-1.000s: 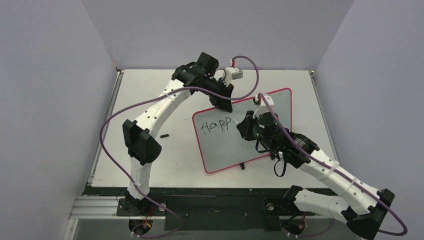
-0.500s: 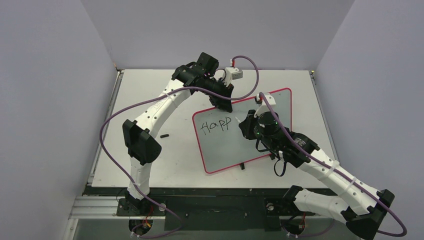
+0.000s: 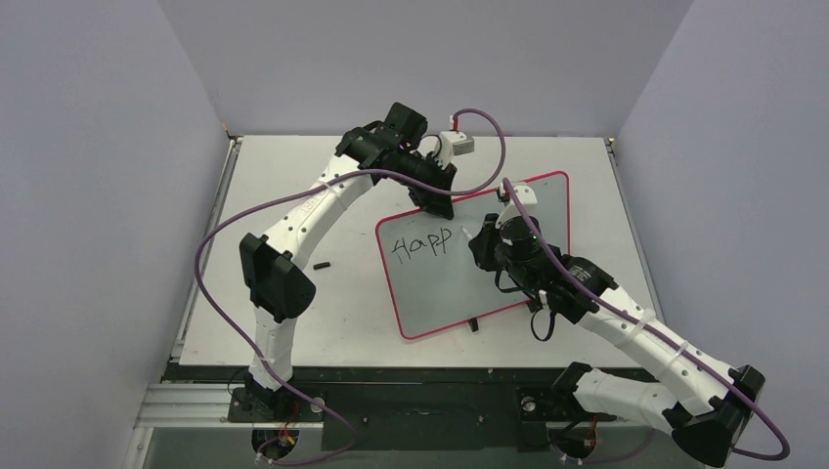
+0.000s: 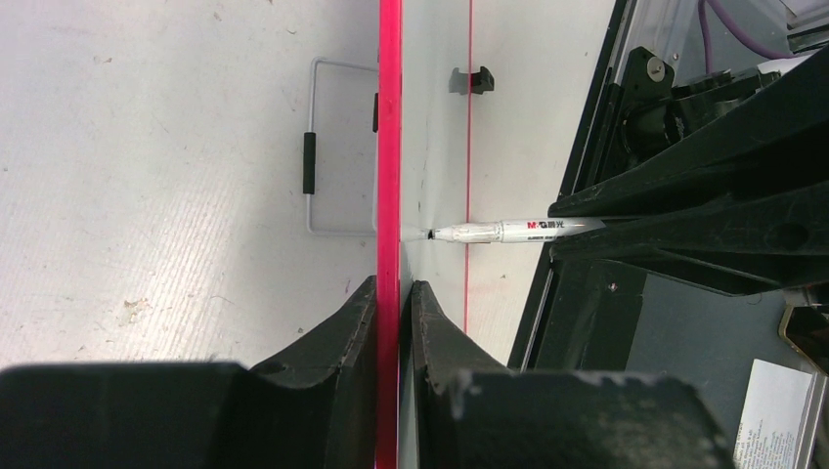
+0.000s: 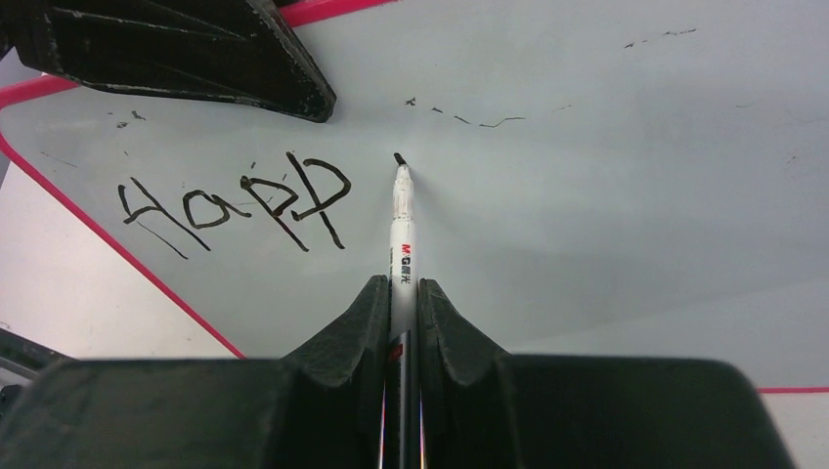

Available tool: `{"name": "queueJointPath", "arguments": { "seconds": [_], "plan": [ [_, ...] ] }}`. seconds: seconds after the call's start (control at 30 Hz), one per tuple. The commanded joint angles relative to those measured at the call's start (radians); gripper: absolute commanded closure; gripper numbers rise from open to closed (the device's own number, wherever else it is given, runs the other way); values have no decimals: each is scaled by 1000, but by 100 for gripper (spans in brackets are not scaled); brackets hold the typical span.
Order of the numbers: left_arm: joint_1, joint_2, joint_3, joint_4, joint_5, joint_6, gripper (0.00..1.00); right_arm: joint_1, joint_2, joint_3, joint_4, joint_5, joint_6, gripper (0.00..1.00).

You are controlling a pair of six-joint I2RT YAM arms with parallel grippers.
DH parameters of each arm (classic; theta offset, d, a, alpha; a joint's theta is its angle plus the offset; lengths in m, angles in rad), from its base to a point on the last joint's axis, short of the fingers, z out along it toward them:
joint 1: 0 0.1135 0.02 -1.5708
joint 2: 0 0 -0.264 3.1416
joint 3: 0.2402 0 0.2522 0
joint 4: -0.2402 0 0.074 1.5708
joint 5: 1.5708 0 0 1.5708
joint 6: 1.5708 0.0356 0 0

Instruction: Write a sentence on the whiteboard

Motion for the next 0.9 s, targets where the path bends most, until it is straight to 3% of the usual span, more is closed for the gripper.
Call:
{"name": "queueJointPath", "arguments": {
  "seconds": [0.0,0.43,0.87],
  "plan": [
    [-7,-75,12,39,-3,44,100,-9,-1,-31,30,8,1,100],
    [-9,-75,16,37,-4,43,100,-10,-26,-105,19,-25,20,100],
    [-9,-72,17,36,-7,44,100,-10,-83,-59,-24,-47,0,100]
  ]
}}
